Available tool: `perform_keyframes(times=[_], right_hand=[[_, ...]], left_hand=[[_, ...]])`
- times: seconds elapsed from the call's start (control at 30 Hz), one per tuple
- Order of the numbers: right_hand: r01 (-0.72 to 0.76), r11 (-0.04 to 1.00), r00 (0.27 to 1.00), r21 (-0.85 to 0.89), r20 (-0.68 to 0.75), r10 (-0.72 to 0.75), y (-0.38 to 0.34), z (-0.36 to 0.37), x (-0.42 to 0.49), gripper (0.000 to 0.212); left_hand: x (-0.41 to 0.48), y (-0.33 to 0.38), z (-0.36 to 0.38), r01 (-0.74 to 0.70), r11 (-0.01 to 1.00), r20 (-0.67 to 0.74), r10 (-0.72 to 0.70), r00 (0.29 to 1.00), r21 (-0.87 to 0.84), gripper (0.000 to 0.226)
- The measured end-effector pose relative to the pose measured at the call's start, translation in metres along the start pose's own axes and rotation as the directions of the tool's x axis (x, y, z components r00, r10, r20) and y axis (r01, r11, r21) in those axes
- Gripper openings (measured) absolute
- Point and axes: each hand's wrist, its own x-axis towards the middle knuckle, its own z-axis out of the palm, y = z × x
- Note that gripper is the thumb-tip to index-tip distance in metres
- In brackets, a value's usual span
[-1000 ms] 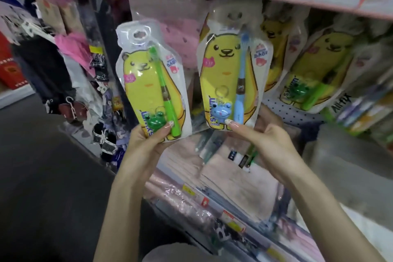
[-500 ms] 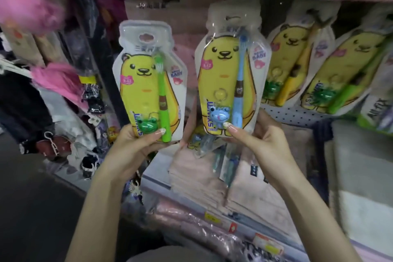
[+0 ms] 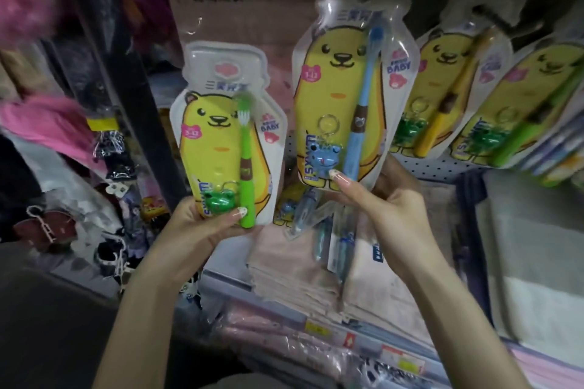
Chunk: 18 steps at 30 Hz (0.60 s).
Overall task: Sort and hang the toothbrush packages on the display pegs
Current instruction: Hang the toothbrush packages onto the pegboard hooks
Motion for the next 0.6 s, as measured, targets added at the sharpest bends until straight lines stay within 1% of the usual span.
perform_keyframes(times=[0.13, 0.23, 0.27, 0.33, 0.4, 0.53, 0.6], right_hand=[[-0.05, 0.998, 0.997, 0.022, -0.057, 0.052, 0.009, -0.003, 0.007, 0.031], [-0.068, 0.997, 0.994, -0.021, -0.083, 0.066, 0.012, -0.005, 0.023, 0.024], [-0.075, 0.997, 0.993, -0.024, -0.098, 0.072, 0.012, -0.005, 0.031, 0.025], [-0.097, 0.995, 0.986, 0.006, -0.133, 0.097, 0.014, -0.005, 0.044, 0.03], [-0.128, 0.99, 0.979, 0.052, -0.153, 0.135, 0.017, -0.006, 0.056, 0.028], [-0.202, 0.969, 0.968, 0.139, -0.121, 0.219, 0.023, -0.007, 0.065, 0.045], [-0.23, 0.959, 0.961, 0.165, -0.117, 0.251, 0.028, -0.009, 0.065, 0.048]], left_hand=[[0.006, 0.002, 0.003, 0.012, 1.0, -0.003, -0.012, 1.0, -0.018, 0.056], [0.012, 0.0, 0.009, 0.018, 0.999, 0.0, -0.018, 1.0, -0.03, 0.059], [0.015, -0.002, 0.01, 0.022, 0.999, -0.001, -0.022, 1.0, -0.04, 0.059], [0.018, -0.004, 0.012, 0.029, 0.998, 0.013, -0.029, 1.0, -0.056, 0.058], [0.021, -0.006, 0.013, 0.039, 0.997, 0.019, -0.038, 0.999, -0.069, 0.058], [0.026, -0.006, 0.012, 0.049, 0.996, 0.006, -0.049, 0.999, -0.077, 0.059], [0.027, -0.007, 0.011, 0.055, 0.996, 0.012, -0.055, 0.998, -0.07, 0.06]])
